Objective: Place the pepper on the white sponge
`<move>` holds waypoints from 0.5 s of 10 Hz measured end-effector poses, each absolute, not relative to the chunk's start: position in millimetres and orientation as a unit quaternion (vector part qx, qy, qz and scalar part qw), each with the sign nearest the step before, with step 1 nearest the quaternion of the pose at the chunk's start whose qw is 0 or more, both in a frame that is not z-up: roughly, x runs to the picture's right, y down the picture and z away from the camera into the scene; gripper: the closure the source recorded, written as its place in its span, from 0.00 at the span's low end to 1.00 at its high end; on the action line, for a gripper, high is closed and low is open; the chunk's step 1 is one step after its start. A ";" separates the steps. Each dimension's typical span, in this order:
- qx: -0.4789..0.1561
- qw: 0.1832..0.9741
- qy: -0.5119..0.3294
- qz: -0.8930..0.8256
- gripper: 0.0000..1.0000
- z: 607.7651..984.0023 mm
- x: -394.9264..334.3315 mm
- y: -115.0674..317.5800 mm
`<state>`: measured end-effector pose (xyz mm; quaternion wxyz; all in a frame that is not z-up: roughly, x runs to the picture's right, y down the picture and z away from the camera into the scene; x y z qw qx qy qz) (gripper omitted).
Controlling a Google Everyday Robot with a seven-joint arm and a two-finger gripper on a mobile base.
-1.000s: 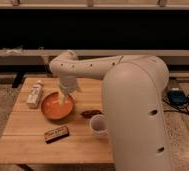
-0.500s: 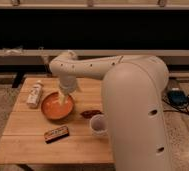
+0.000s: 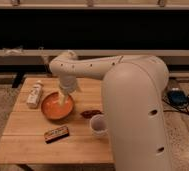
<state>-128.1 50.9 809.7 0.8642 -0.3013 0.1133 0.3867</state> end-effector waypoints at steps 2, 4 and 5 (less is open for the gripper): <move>-0.302 0.868 0.115 0.378 0.20 809.4 -126.0 55.3; -0.302 0.876 0.117 0.357 0.20 807.6 -107.9 70.2; -0.306 0.877 0.120 0.350 0.20 806.9 -95.9 80.8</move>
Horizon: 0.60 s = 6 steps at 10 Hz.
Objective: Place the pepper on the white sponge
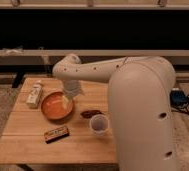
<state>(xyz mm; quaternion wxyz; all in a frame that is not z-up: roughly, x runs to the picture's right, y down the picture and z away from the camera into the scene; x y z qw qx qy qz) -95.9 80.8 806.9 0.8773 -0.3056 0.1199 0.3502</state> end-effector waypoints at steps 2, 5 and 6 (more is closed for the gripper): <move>-0.311 0.879 0.130 0.337 0.20 805.9 -59.8 108.7; -0.319 0.877 0.138 0.333 0.20 816.9 -16.2 144.4; -0.321 0.875 0.138 0.335 0.20 823.0 -5.3 151.4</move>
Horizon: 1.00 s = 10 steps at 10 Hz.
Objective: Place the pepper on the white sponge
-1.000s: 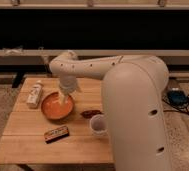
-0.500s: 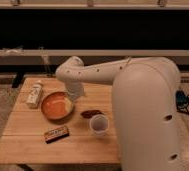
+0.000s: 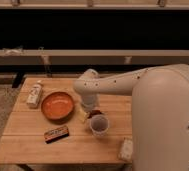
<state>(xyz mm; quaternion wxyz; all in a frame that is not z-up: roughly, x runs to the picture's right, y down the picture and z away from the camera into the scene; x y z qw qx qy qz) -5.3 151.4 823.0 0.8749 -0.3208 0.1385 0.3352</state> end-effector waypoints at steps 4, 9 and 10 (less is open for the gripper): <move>-0.324 0.874 0.134 0.336 0.20 843.4 -7.1 152.1; -0.319 0.876 0.141 0.334 0.20 861.6 -9.5 147.8; -0.320 0.876 0.142 0.331 0.20 866.2 -11.9 150.6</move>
